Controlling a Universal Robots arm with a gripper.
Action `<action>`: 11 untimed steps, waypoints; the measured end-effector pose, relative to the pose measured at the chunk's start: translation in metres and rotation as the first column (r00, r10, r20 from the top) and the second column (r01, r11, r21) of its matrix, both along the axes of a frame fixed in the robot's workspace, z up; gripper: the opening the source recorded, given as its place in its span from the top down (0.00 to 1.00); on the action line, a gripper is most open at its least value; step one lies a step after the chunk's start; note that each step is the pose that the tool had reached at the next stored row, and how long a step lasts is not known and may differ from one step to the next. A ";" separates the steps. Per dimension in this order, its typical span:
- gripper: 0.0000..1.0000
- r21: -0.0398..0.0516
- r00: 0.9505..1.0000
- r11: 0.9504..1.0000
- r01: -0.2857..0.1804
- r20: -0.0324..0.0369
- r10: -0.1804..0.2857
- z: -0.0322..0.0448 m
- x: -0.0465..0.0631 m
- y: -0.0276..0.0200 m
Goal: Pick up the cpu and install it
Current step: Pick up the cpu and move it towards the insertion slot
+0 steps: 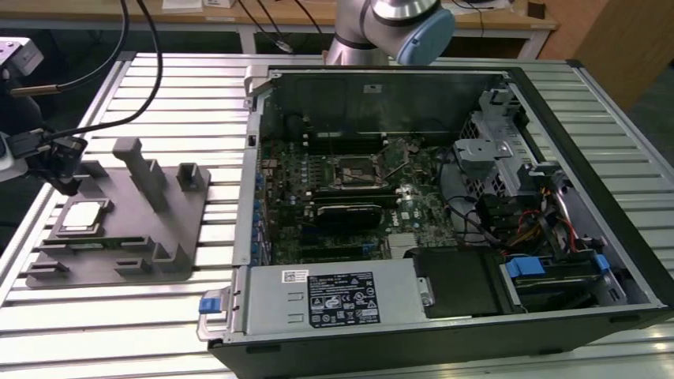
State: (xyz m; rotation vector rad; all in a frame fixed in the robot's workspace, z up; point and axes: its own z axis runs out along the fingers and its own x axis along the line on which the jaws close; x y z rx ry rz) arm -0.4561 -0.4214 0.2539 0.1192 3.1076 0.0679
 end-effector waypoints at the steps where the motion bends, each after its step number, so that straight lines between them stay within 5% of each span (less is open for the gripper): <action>1: 0.89 0.000 1.000 1.000 0.000 0.000 0.000 -0.0011 0.000 0.0000; 11: 0.89 0.000 1.000 1.000 0.000 0.000 0.000 -0.0077 -0.002 0.0000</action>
